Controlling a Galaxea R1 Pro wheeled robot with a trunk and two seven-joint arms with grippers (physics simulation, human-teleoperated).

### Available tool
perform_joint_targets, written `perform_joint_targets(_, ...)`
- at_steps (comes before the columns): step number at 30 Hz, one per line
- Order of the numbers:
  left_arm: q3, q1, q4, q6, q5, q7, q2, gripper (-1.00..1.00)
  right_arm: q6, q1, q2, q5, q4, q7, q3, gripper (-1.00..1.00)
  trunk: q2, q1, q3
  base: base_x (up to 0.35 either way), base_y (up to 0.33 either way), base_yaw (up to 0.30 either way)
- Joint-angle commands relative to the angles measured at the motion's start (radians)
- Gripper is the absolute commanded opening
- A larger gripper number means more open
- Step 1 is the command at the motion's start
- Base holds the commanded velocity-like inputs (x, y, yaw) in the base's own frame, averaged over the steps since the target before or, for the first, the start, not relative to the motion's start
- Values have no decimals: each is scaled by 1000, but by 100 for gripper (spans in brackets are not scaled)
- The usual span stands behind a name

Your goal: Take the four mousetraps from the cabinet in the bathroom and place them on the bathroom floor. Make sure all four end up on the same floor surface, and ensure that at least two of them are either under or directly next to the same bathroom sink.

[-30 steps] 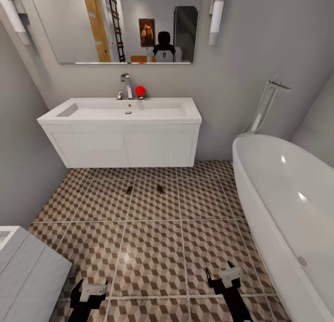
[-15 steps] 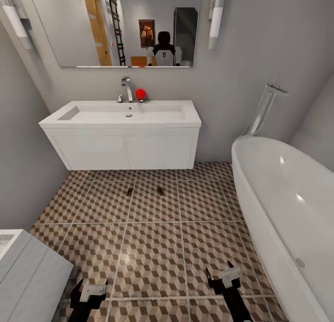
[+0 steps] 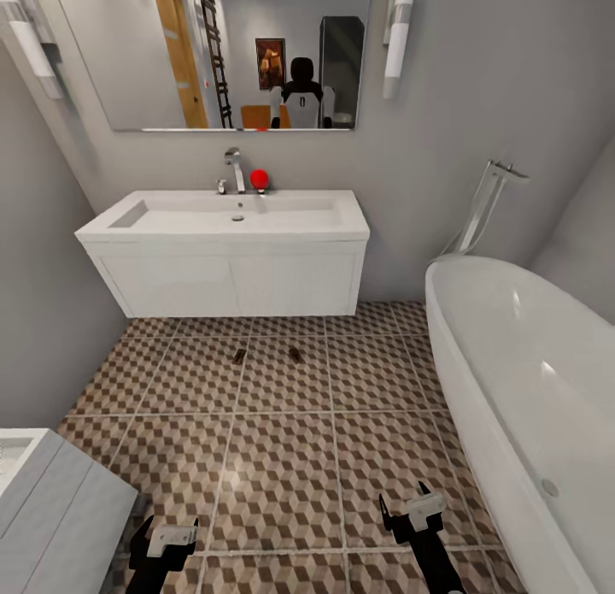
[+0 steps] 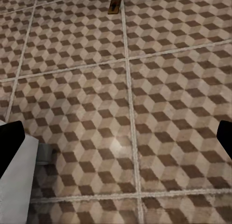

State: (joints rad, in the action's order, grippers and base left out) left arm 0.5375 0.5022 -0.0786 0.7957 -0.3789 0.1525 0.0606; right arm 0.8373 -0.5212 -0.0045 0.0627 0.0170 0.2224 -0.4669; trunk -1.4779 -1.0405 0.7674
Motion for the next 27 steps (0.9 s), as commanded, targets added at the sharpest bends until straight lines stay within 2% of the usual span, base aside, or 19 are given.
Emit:
perform_joint_targets(1, 9, 1, -3, 2, -3, 4, -1, 100, 2, 0, 0, 6, 0, 3, -9, 100, 7, 4, -2, 0, 0, 0)
perform_joint_targets(27, 9, 1, -3, -3, -3, 4, -5, 100, 2, 0, 0, 6, 0, 3, -9, 100, 189, 104, -84, 0, 0, 0)
